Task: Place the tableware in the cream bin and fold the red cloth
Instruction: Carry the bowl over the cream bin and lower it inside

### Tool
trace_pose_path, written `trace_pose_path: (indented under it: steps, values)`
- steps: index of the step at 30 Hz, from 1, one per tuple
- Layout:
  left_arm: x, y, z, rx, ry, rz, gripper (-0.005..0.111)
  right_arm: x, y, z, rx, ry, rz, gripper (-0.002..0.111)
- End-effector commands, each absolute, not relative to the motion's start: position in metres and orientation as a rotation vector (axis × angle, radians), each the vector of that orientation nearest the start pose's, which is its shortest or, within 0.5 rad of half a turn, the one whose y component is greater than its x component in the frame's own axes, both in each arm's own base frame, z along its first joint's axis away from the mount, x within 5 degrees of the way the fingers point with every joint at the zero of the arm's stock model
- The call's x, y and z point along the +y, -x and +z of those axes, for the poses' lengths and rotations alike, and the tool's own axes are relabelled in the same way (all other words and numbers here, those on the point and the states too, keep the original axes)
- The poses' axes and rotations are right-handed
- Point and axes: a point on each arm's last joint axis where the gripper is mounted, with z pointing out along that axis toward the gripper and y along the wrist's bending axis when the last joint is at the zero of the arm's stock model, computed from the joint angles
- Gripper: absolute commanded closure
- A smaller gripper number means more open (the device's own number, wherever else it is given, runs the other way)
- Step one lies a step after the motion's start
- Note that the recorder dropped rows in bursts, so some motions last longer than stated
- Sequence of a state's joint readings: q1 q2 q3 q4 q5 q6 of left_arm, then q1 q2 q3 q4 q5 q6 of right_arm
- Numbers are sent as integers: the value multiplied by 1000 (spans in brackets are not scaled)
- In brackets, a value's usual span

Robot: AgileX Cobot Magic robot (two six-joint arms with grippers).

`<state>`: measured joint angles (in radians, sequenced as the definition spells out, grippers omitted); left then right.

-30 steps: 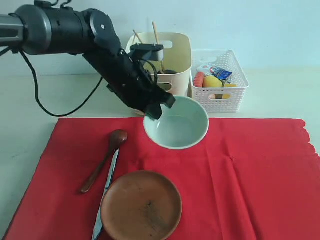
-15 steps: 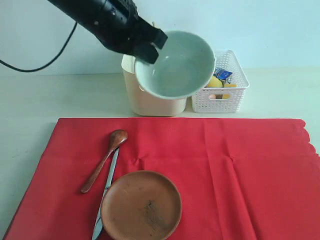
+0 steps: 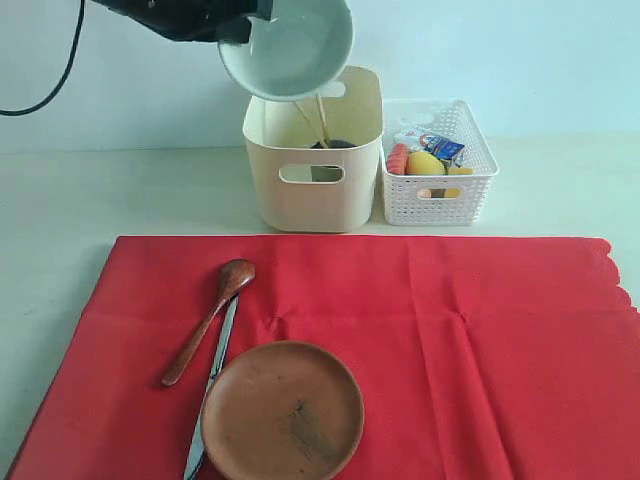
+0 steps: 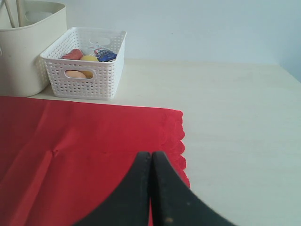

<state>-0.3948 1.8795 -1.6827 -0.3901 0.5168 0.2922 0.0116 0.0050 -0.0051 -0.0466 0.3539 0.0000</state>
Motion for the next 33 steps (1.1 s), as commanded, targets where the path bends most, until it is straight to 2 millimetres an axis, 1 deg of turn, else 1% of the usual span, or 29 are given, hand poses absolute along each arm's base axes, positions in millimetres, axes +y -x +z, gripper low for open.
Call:
trace_pose_path:
  steps: [1, 4, 5, 7, 11, 16, 21, 22, 24, 29, 31, 33]
  values:
    - [-189, -444, 303, 2118, -444, -443, 107, -1, -54, 182, 1825, 36, -44, 108]
    - [-197, -464, 286, 2113, -471, -428, 107, -1, -54, 182, 1825, 36, -44, 108]
    - [-199, -469, 284, 2105, -472, -427, 107, -1, -54, 182, 1825, 36, -44, 108]
    - [-204, -481, 272, 2109, -474, -428, 107, -1, -54, 182, 1825, 36, -44, 108]
    - [-207, -497, 249, 2128, -478, -418, 107, -1, -54, 182, 1825, 36, -44, 108]
    - [-210, -504, 230, 2150, -510, -405, 107, -1, -54, 182, 1825, 36, -44, 108]
    - [-211, -504, 226, 2132, -613, -357, 106, -1, -54, 182, 1825, 36, -44, 108]
    - [-209, -504, 226, 2135, -622, -354, 105, -1, -54, 182, 1825, 36, -44, 108]
    - [-209, -504, 225, 2144, -641, -350, 94, -1, -54, 182, 1825, 36, -44, 108]
    - [-208, -501, 222, 2174, -693, -340, 54, -1, -54, 182, 1825, 36, -44, 108]
    - [-208, -500, 223, 2175, -702, -331, 41, -1, -54, 182, 1825, 36, -44, 108]
    - [-208, -499, 228, 2165, -701, -331, 37, -1, -54, 182, 1825, 36, -44, 108]
